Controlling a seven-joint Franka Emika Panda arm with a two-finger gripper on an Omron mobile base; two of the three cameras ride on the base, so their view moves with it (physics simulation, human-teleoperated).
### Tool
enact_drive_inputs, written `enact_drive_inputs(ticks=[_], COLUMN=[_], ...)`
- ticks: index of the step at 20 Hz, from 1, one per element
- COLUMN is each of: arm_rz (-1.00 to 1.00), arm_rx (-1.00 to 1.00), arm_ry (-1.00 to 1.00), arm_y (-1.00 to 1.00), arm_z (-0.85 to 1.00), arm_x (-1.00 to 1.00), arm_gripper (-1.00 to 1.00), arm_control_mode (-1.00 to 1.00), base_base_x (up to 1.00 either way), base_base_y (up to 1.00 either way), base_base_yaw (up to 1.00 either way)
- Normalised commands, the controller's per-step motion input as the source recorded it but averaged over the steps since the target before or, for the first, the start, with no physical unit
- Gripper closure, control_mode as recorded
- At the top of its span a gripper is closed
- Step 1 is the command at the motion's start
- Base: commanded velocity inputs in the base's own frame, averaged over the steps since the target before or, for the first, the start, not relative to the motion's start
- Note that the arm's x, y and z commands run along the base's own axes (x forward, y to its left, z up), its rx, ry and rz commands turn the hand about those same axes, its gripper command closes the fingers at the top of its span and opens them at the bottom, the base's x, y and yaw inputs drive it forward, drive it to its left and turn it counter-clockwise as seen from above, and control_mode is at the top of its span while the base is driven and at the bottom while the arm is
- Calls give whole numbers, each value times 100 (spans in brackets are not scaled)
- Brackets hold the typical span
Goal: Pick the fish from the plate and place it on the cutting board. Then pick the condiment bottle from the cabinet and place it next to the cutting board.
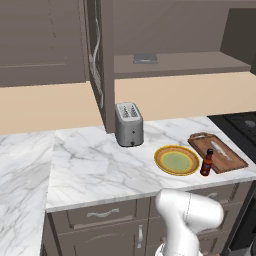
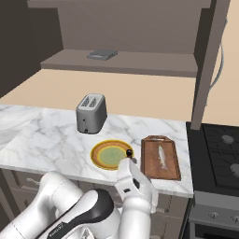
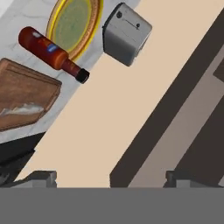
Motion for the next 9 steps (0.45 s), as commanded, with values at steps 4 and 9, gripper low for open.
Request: enact_drive_inputs(ticks=[4, 9], arm_rz=[-2, -1], arm_rx=[-11, -15], arm_ry=[-11, -11], arm_y=[0, 0], arm_z=[59, 67], arm_x=[-48, -50], arm_gripper=[-100, -100], arm_control_mode=[-100, -100], base_base_x=[0, 0], base_base_y=[0, 0], base_base_yaw=[0, 0])
